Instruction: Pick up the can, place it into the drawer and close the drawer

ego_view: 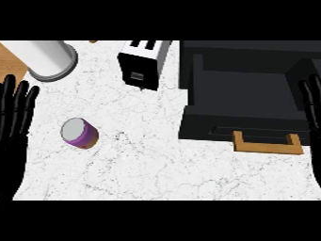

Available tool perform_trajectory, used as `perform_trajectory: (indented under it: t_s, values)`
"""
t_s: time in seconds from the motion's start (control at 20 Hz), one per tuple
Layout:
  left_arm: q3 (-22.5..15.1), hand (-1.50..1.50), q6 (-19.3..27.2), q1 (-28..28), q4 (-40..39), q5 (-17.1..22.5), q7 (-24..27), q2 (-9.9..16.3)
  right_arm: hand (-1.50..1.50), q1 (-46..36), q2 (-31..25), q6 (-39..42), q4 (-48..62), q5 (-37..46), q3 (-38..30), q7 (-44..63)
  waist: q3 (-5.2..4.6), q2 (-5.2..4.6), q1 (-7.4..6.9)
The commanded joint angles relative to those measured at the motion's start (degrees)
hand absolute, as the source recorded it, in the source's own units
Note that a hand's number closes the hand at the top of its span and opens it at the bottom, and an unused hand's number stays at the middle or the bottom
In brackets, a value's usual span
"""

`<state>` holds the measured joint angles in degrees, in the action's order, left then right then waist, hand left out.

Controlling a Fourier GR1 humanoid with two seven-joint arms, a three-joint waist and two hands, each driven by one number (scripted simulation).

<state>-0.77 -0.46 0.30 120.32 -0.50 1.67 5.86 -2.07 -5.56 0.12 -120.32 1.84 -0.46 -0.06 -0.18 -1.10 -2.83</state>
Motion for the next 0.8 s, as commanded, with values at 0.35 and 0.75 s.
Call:
perform_trajectory:
  t_s: [0.35, 0.75]
  values:
    - [8.5, -1.50, -10.7, 7.8, -8.6, 12.0, -6.4, 8.4, -1.50, 8.0, 3.5, -4.6, 3.7, -1.5, -3.3, 8.4, 0.18, 0.72, 3.24]
    - [15.8, -1.50, -15.6, 11.3, -2.5, 21.1, -13.4, 12.0, -1.50, 13.7, -1.3, 0.6, -1.8, -8.4, -11.2, 10.5, 0.19, 1.22, 2.78]
